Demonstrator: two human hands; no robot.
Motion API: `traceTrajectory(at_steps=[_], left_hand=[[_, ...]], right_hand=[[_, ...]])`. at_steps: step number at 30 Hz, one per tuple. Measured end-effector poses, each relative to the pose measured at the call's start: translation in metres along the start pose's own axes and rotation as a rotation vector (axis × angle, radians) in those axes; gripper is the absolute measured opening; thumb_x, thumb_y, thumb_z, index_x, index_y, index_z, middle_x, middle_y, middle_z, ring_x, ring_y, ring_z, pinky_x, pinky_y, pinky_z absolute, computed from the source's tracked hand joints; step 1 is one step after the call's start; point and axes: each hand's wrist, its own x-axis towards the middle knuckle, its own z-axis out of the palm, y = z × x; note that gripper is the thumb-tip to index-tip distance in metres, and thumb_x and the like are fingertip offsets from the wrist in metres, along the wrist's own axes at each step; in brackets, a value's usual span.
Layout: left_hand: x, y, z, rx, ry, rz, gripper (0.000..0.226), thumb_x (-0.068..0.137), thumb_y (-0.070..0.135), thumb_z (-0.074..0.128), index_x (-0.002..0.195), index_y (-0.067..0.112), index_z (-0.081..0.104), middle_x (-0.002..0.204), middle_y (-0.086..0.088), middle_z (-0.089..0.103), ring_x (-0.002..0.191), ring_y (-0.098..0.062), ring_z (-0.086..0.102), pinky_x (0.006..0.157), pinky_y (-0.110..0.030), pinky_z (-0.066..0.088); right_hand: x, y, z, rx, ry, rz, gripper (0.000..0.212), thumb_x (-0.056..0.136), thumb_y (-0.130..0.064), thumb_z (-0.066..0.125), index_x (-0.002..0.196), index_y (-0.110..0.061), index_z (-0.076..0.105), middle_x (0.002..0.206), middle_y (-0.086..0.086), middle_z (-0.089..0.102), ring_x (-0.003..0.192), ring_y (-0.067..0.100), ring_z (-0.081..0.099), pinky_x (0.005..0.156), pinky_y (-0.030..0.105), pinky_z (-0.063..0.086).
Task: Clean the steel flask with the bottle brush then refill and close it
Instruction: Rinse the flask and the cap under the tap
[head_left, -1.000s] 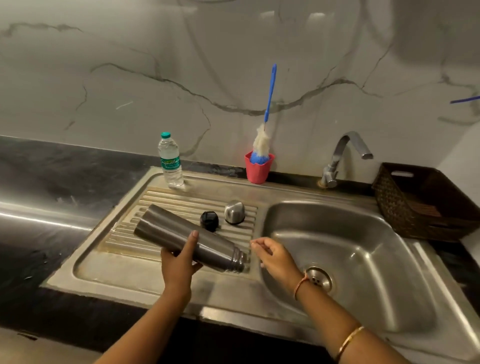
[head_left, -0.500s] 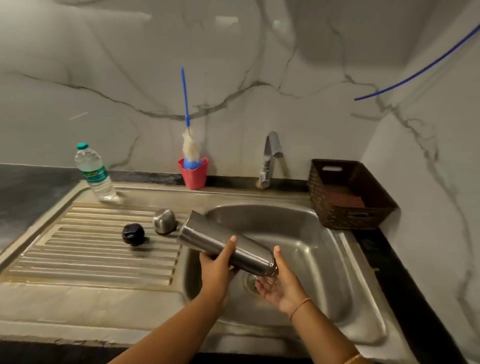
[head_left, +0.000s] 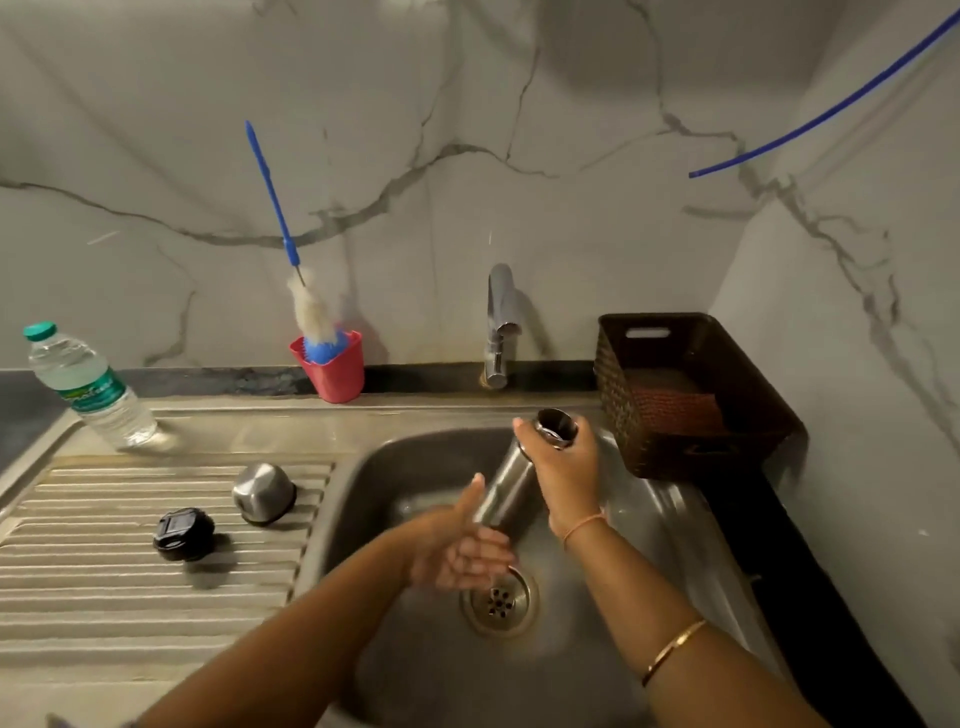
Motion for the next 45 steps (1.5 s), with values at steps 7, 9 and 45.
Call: traceTrajectory(at_steps=[7,9,45], left_hand=[[0.032,0.096,-0.036,0.312,0.597,0.548,0.014,0.093,0.023,0.059,0.103,0.013,0.06,0.088,-0.006,0.064,0.073,-0.015,0.058,0.06,-0.02,0.046],[0.045,0.116,-0.026,0.417,0.615,0.704,0.036,0.092,0.024,0.06,0.126,0.017,0.051,0.112,-0.004,0.059,0.095,-0.016,0.057,0.073,-0.019,0.044],[0.068,0.034,-0.013,0.399,0.2,0.783,0.08,0.066,0.039,0.083,0.13,0.027,0.037,0.116,0.009,0.057,0.1,0.001,0.059,0.077,-0.01,0.048]], right_hand=[[0.057,-0.014,0.002,-0.561,-0.285,-0.288,0.027,0.074,-0.029,0.077,0.082,-0.017,0.054,0.071,-0.009,0.057,0.066,0.005,0.055,0.057,0.013,0.042],[0.065,-0.018,0.006,-0.567,-0.288,-0.298,0.029,0.074,-0.031,0.076,0.083,-0.015,0.055,0.071,-0.007,0.059,0.067,0.009,0.057,0.059,0.017,0.043],[0.084,-0.025,0.036,-0.469,-0.578,-0.218,0.027,0.076,-0.023,0.075,0.095,-0.011,0.061,0.086,0.002,0.063,0.079,0.014,0.061,0.071,0.022,0.054]])
